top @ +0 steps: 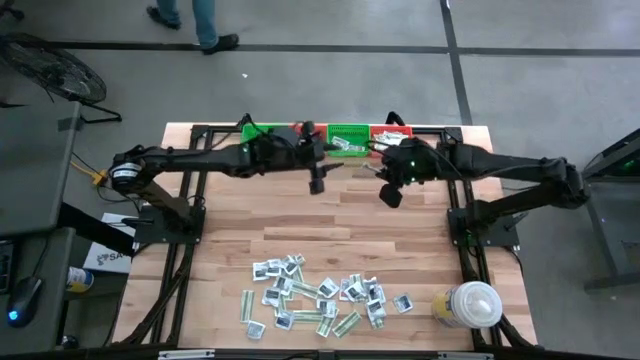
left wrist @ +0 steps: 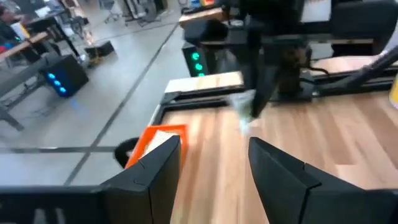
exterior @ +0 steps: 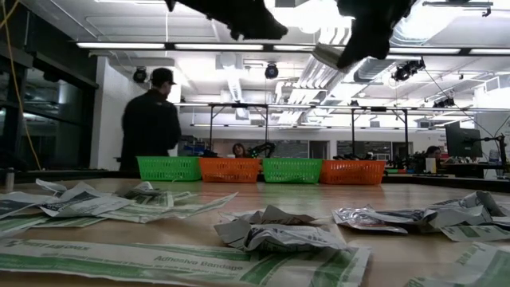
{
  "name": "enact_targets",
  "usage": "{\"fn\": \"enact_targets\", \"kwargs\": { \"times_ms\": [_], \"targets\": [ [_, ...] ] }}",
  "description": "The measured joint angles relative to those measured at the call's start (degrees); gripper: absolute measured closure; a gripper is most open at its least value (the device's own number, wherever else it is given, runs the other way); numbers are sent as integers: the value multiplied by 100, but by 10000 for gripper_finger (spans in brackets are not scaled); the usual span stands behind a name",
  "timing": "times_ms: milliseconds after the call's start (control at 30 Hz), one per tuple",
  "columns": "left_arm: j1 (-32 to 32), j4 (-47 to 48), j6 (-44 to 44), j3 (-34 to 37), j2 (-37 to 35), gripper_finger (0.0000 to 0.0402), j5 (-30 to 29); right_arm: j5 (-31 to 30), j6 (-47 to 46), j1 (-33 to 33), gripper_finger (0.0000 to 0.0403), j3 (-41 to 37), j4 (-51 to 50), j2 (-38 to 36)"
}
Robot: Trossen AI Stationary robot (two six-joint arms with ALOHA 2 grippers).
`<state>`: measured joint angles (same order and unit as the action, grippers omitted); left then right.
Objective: Pick & Place First Aid Supplies
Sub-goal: Put the green bandage pack in the right orange bin
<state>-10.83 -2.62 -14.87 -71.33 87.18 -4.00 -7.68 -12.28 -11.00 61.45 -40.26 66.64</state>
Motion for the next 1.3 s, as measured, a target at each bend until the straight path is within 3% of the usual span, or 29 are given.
{"fn": "enact_targets", "kwargs": {
  "times_ms": [233,567,1000,1300],
  "targets": [
    [-444,1120,-426,-2,-399,215,184,397,1098,-1192,403,572,-1222,131],
    [-1190,1354,-933,-2,-464,215,1272,1108,2741,-2997,403,1258,-1852,1222],
    [-2427,1876,-1690,0,-464,215,2732,1132,3821,-3765,403,2223,-2318,3399],
    [-3110,2298,-2261,2,-460,215,3238,723,3804,-3966,403,2205,-2112,4094]
  ]
}}
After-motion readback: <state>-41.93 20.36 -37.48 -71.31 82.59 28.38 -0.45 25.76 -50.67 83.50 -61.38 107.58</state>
